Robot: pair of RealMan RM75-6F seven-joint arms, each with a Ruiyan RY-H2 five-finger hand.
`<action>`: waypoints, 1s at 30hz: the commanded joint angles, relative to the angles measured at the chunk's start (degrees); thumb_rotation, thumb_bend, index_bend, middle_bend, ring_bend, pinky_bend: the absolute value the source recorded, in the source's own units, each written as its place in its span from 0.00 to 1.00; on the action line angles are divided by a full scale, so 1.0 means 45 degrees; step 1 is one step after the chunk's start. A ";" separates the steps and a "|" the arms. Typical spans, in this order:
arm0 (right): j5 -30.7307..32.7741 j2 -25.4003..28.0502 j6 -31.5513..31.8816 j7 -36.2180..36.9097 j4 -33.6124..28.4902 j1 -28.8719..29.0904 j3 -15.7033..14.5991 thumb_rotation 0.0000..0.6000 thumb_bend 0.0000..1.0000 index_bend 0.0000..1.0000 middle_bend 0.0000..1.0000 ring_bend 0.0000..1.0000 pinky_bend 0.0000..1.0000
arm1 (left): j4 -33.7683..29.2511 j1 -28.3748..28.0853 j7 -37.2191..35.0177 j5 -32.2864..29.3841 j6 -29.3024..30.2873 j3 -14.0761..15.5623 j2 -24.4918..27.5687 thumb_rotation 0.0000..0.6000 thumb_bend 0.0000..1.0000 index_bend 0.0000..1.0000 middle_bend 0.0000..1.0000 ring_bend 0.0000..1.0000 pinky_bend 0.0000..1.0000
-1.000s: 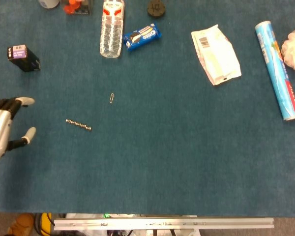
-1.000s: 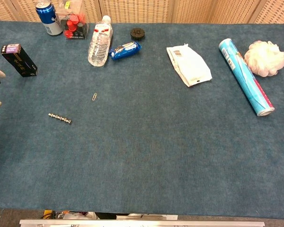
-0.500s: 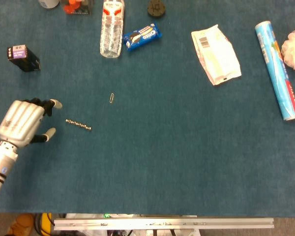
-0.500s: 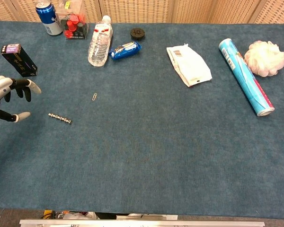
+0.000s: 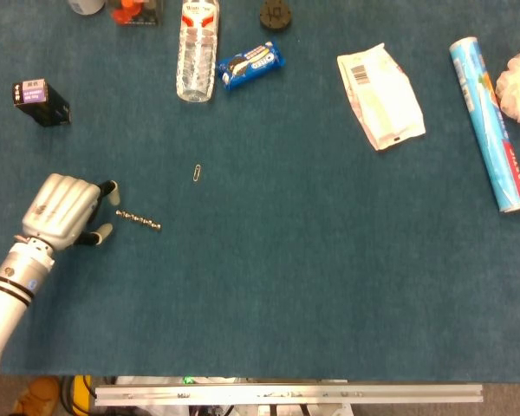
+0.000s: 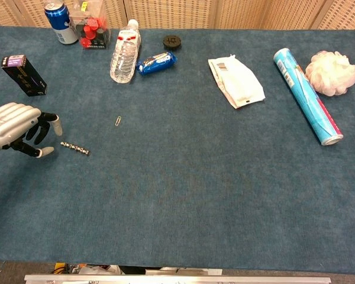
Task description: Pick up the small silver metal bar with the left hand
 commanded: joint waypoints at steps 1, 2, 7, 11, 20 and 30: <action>0.0034 -0.0014 -0.0029 0.0033 0.0035 -0.0014 -0.0012 1.00 0.33 0.49 0.42 0.38 0.42 | 0.0023 -0.0106 0.0111 -0.0026 -0.0089 0.0021 -0.0074 1.00 0.26 0.44 0.77 0.74 0.85; 0.0044 -0.0017 -0.0038 0.0048 0.0048 -0.0020 -0.0017 1.00 0.33 0.49 0.42 0.38 0.42 | 0.0039 -0.0141 0.0172 -0.0026 -0.0108 0.0029 -0.0106 1.00 0.26 0.44 0.78 0.75 0.86; 0.0113 -0.0030 -0.0060 0.0153 0.0146 -0.0057 -0.0019 1.00 0.33 0.49 0.42 0.38 0.42 | 0.0032 -0.0354 0.0487 -0.0155 -0.0321 0.0021 -0.0228 1.00 0.26 0.45 0.84 0.81 0.92; 0.0155 -0.0052 -0.0083 0.0224 0.0229 -0.0078 -0.0022 1.00 0.33 0.49 0.42 0.38 0.42 | 0.0081 -0.0516 0.0648 -0.0316 -0.0534 -0.0005 -0.0380 1.00 0.26 0.47 0.85 0.82 0.93; 0.0212 -0.0098 -0.0087 0.0339 0.0367 -0.0128 -0.0019 1.00 0.33 0.49 0.42 0.38 0.42 | 0.0105 -0.0771 0.1122 -0.0813 -0.0997 -0.0027 -0.0586 1.00 0.26 0.48 0.86 0.82 0.93; 0.0229 -0.0121 -0.0117 0.0358 0.0406 -0.0145 -0.0018 1.00 0.33 0.49 0.42 0.38 0.42 | 0.0021 -0.0863 0.1456 -0.1275 -0.1248 0.0017 -0.0600 1.00 0.27 0.48 0.86 0.82 0.93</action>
